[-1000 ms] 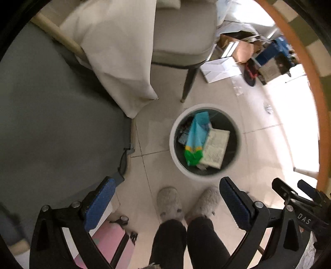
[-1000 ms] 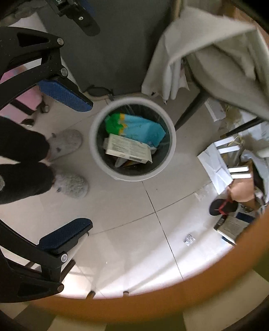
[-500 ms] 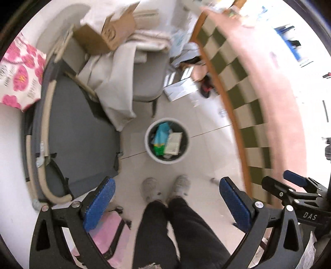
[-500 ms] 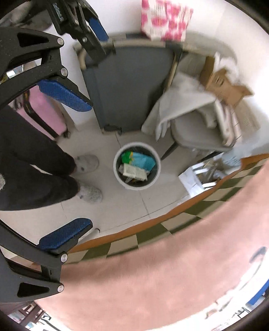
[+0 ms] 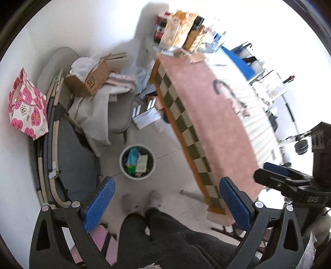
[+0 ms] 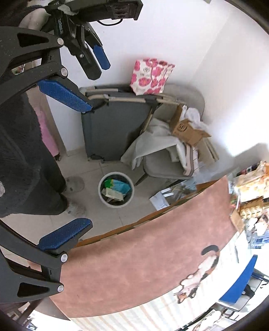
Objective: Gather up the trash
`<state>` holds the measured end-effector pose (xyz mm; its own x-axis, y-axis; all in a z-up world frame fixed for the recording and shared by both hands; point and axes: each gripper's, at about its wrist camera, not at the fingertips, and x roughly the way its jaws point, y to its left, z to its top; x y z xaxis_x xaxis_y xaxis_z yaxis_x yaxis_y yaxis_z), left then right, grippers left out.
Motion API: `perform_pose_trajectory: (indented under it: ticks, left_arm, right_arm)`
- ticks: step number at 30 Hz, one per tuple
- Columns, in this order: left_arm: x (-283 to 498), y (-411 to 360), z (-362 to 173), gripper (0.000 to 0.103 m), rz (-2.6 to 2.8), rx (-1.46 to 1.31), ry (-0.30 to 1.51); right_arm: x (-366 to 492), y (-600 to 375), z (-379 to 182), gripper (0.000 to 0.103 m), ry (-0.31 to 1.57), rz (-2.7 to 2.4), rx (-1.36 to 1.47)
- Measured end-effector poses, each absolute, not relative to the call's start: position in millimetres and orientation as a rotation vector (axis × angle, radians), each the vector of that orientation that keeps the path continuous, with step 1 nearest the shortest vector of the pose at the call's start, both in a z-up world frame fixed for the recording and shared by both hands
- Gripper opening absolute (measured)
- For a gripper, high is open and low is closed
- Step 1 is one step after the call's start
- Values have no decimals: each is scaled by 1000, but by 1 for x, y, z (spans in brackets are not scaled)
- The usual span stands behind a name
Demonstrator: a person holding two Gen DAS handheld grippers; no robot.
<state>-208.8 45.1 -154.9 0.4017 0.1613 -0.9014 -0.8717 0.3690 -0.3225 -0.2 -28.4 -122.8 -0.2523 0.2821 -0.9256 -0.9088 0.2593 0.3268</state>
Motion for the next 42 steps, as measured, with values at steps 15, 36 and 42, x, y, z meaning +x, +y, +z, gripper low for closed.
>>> perform_pose_trajectory:
  ticks: [15, 36, 42]
  left_arm:
    - [-224, 26, -103, 103, 794, -937, 810]
    - [-231, 10, -92, 103, 794, -924, 801]
    - [-232, 6, -89, 103, 794, -924, 806]
  right_arm:
    - [-22, -36, -72, 103, 1344, 1411, -659]
    - [-29, -44, -63, 103, 1356, 1435, -651]
    - [-32, -48, -60, 103, 1360, 1434, -657]
